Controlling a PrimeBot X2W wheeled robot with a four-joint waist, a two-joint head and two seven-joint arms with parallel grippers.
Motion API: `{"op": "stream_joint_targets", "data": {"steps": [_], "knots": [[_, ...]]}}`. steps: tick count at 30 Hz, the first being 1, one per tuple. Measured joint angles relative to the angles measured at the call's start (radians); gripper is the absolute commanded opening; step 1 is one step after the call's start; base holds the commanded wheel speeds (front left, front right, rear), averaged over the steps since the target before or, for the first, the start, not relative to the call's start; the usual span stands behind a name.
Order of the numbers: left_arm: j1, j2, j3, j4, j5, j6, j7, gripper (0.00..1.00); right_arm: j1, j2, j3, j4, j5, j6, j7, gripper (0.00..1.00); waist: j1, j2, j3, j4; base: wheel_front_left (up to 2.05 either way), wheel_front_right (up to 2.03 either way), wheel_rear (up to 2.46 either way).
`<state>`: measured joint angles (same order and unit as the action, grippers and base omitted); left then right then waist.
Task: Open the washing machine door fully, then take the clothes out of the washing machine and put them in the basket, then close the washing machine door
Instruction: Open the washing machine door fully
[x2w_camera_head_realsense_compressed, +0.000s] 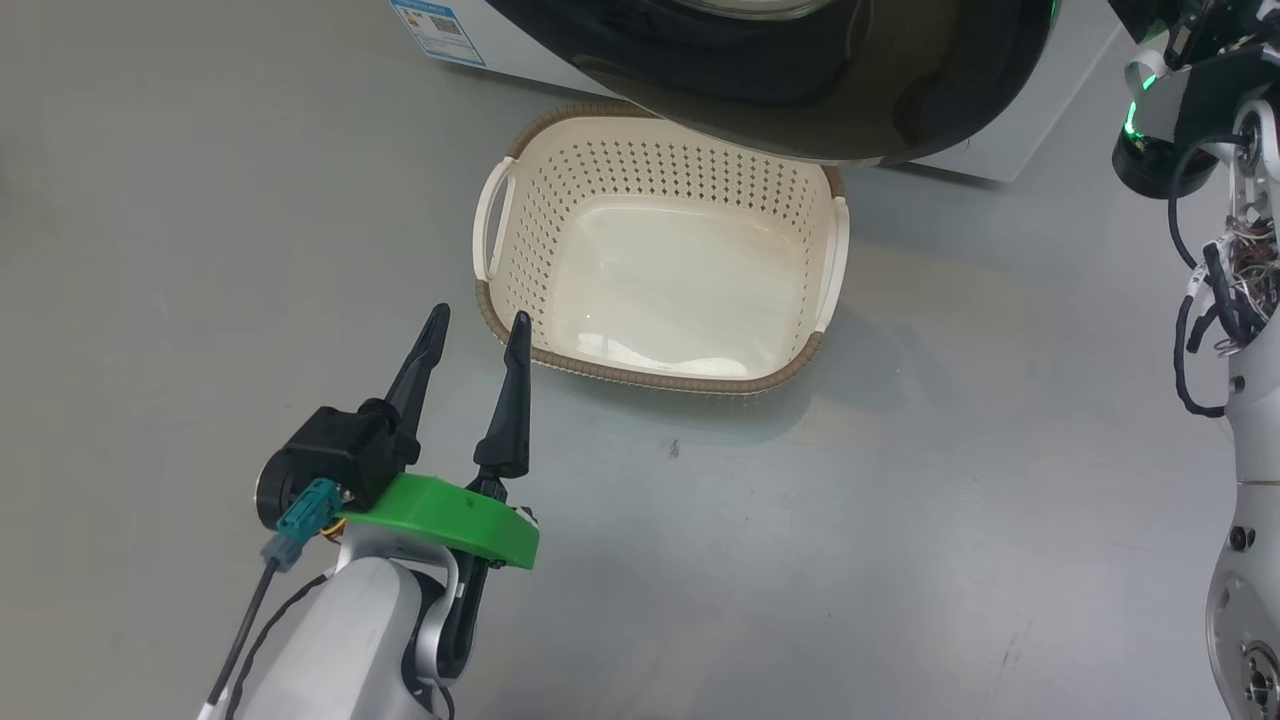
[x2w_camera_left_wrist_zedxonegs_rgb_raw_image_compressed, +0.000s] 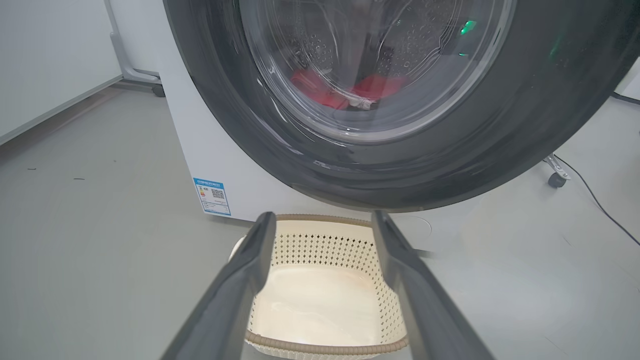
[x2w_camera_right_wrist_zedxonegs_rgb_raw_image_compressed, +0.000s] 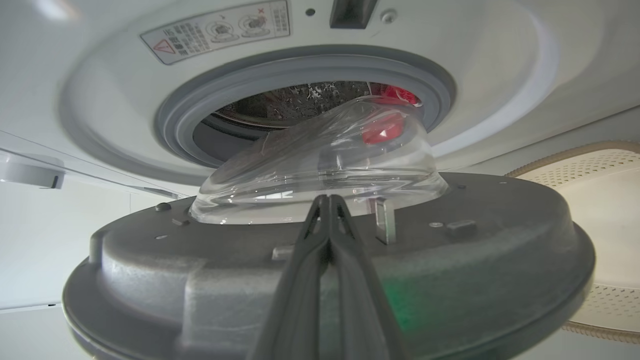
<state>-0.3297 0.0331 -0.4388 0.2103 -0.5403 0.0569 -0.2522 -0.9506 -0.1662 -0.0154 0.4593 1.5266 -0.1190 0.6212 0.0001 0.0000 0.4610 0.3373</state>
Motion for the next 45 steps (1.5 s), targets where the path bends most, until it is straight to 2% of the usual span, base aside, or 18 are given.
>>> {"op": "stream_joint_targets", "data": {"steps": [19,45], "knots": [[-0.001,0.000,-0.013,0.009,-0.014,0.001,0.000,1.00,-0.002,0.005,0.008,0.083,0.072,-0.007,0.121,0.00,0.0000,0.0000,-0.024,0.006,0.00,0.00,0.00],[0.015,0.000,0.003,0.045,-0.003,0.009,0.000,1.00,0.141,0.080,0.050,0.180,0.150,-0.007,0.205,0.00,0.0000,0.0000,-0.153,-0.003,0.00,0.00,0.00]]}}
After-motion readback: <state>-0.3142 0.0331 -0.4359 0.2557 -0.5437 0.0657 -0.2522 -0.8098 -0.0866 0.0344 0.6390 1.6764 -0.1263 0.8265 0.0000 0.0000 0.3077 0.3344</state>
